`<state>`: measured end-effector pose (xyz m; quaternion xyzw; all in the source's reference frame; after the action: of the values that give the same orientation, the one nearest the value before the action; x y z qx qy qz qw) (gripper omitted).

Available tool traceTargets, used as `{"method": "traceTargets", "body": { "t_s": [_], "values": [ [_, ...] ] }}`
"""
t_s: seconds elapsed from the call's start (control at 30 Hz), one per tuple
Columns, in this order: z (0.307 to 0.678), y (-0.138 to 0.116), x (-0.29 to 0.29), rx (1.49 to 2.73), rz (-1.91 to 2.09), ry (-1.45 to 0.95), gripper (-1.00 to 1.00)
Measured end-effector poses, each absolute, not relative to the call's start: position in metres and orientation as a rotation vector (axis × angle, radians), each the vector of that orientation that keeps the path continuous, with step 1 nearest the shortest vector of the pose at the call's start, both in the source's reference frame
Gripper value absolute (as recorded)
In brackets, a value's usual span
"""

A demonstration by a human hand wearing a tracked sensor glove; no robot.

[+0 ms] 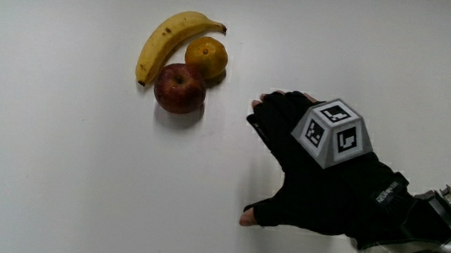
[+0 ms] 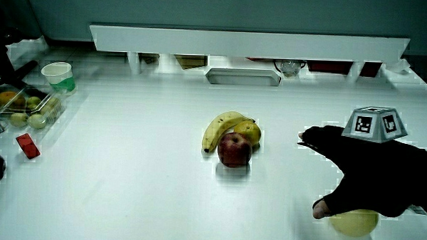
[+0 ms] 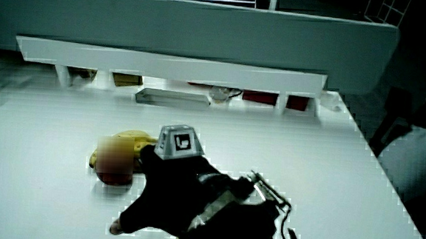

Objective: Pick pear no leg

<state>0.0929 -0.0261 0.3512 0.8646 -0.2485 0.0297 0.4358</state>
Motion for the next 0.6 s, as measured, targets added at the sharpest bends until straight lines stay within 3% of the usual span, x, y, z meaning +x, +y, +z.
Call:
{"method": "traceTargets", "body": {
  "t_s": [0.6],
  "values": [
    [0.417, -0.017, 0.15, 2.002, 0.027, -0.416, 0.0]
  ]
}}
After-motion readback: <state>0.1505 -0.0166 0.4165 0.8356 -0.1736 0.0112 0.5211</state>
